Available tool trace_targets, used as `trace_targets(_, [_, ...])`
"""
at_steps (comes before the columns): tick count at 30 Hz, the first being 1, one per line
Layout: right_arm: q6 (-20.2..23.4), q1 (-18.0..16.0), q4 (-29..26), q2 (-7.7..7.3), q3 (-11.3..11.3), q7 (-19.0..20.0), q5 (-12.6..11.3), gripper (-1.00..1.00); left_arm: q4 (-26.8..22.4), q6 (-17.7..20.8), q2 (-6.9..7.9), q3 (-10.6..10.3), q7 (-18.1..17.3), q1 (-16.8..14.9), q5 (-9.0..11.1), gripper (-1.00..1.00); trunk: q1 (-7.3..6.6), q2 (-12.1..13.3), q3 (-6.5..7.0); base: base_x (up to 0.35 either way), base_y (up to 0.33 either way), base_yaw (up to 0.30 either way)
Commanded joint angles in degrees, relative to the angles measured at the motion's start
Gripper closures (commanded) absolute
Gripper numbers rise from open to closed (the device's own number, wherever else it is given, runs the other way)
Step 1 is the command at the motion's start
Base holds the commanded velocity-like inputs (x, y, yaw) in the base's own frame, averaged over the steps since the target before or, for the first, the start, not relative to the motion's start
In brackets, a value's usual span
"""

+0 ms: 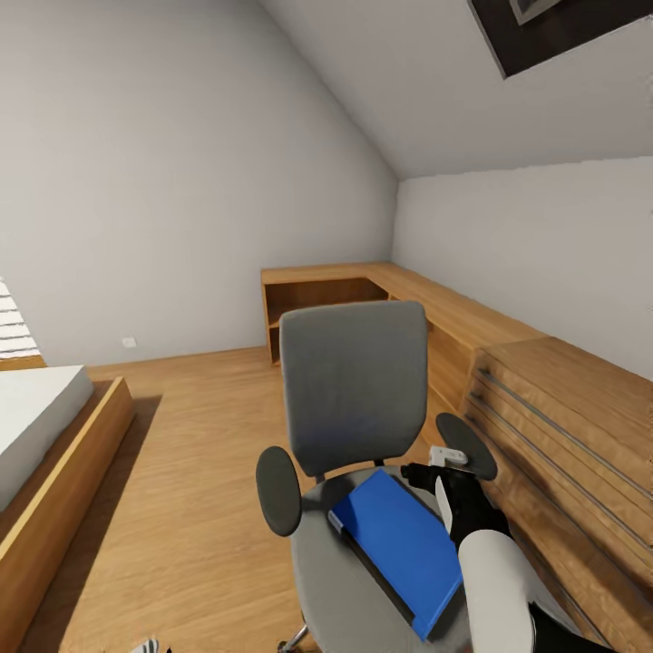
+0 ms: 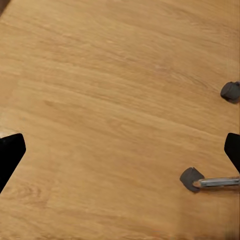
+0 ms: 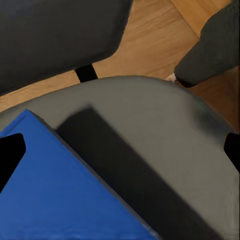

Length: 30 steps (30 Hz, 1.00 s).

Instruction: In the bedroom, organize the workspace by keeping the computer under the desk, ensuring the monitor is on the desk, placing the keyboard on the desk next to the monitor, placing the mouse on the desk next to the keyboard, moving the folder from the swivel chair onto the desk next to the mouse, stacking the notebook on top of the folder with the pen on top of the notebook, and positioning the swivel chair next to the desk.

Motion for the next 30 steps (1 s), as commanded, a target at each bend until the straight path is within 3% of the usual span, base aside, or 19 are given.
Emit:
trace_targets(1, [0.12, -0.06, -0.15, 0.09, -0.44, 0.51, 0.59, -1.0, -0.06, -0.1, 0.04, -0.11, 0.04, 0.02, 0.54, -1.0, 0.2, -0.44, -0.23, -0.194, -0.099, 0.0])
trace_targets(18, [-0.09, -0.06, -0.07, 0.09, -0.44, 0.49, 0.61, -1.0, -0.06, -0.1, 0.1, -0.08, -0.11, 0.02, 0.62, -1.0, 0.42, -0.84, -0.41, -0.046, -0.024, 0.0])
trace_targets(30, [0.07, -0.06, 1.39, 0.09, -0.44, 0.46, 0.61, -1.0, -0.06, -0.16, 0.1, -0.03, -0.12, 0.02, 0.67, -1.0, 3.06, -5.66, -2.56, -0.001, 0.0, 0.0])
